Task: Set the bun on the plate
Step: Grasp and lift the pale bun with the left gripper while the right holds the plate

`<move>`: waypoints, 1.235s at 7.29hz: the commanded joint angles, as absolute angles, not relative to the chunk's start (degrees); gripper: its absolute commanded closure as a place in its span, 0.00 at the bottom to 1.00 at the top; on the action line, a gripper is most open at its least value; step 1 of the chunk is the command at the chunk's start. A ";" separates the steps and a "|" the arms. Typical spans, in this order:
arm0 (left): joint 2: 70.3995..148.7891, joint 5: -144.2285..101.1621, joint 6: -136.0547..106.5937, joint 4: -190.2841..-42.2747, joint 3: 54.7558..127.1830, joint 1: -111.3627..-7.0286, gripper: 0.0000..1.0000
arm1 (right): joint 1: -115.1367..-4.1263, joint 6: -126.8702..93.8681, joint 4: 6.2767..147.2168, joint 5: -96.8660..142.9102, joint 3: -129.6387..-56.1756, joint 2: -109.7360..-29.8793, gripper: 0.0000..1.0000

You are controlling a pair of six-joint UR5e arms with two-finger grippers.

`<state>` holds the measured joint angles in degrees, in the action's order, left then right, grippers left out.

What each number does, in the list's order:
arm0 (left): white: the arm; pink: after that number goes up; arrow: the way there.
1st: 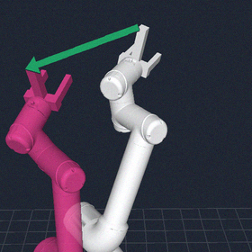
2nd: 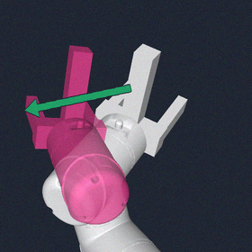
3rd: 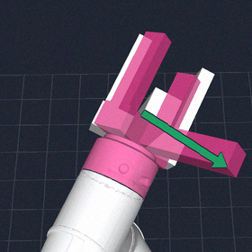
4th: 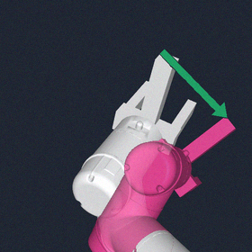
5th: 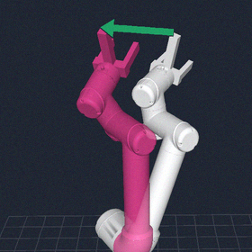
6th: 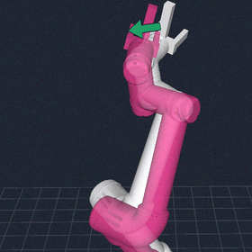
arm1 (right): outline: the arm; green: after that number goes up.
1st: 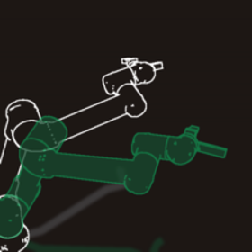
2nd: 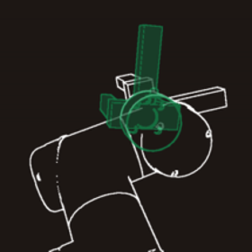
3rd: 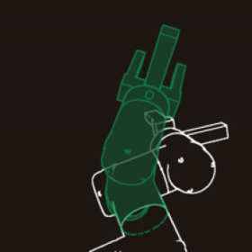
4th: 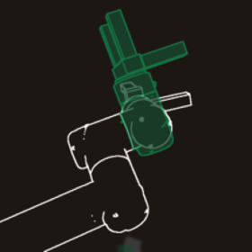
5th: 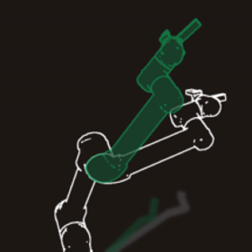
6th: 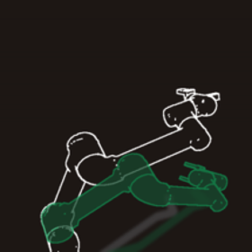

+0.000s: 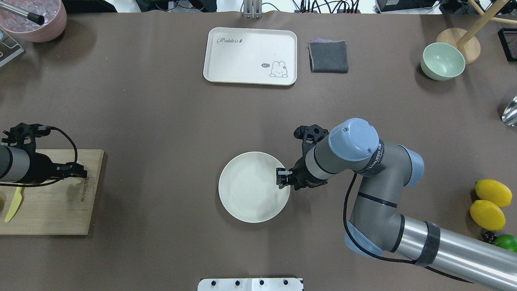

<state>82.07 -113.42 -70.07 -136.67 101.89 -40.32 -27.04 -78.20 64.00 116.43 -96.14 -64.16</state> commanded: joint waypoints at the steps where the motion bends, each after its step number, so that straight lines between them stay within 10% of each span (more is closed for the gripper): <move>1: 82.35 -113.73 -69.79 -136.50 102.66 -40.34 0.88 | -26.72 -80.23 64.25 116.28 -96.07 -63.29 0.00; 9: 116.50 -102.44 -78.03 -101.64 109.26 -26.24 0.80 | -38.10 -77.45 64.78 125.03 -98.53 -65.99 0.00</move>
